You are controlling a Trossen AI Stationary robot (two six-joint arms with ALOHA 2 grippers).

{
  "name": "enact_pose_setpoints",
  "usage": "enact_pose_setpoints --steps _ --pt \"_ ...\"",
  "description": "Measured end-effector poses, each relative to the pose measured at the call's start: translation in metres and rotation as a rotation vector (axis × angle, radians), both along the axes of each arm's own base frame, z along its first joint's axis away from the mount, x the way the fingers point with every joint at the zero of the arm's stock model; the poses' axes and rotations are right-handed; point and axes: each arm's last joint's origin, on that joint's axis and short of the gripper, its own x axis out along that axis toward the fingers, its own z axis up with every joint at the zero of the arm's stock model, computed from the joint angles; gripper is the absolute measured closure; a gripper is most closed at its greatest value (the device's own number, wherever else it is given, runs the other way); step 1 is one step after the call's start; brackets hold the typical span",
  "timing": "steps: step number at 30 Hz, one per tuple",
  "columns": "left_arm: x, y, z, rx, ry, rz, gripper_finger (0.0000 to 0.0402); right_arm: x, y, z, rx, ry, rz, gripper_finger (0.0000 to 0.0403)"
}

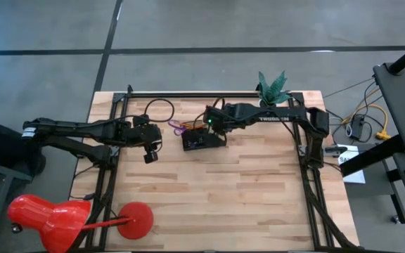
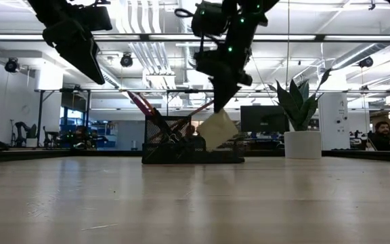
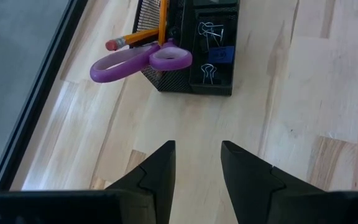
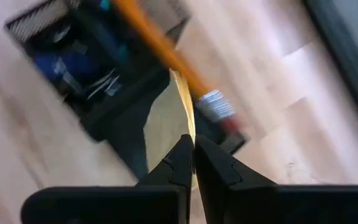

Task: Pick and place office supplies into organizer
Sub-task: Put the yellow sticky notes into the black desk organizer, then return to Home Position

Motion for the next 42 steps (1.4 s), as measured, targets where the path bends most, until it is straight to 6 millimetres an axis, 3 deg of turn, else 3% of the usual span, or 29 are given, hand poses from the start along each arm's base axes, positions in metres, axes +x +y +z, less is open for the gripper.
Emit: enact_pose_setpoints --steps 6,13,29,33,42 --pt "0.0 0.0 0.0 0.001 0.001 0.001 0.0288 0.008 -0.005 -0.024 0.061 0.021 0.019 0.0395" --pt "0.001 0.0 -0.001 0.004 0.007 0.004 0.0288 0.016 -0.007 -0.044 0.004 0.049 -0.007 0.0394" --pt "0.001 0.0 -0.002 0.004 0.009 0.007 0.0288 0.015 -0.014 -0.043 -0.085 0.087 0.016 0.0391" --pt "0.001 0.0 -0.002 0.003 0.009 0.008 0.0288 0.015 -0.015 -0.042 -0.182 0.137 0.054 0.0361" --pt "0.001 0.0 -0.002 0.004 0.008 0.009 0.0288 0.016 -0.01 -0.042 -0.197 0.14 0.075 0.0255"
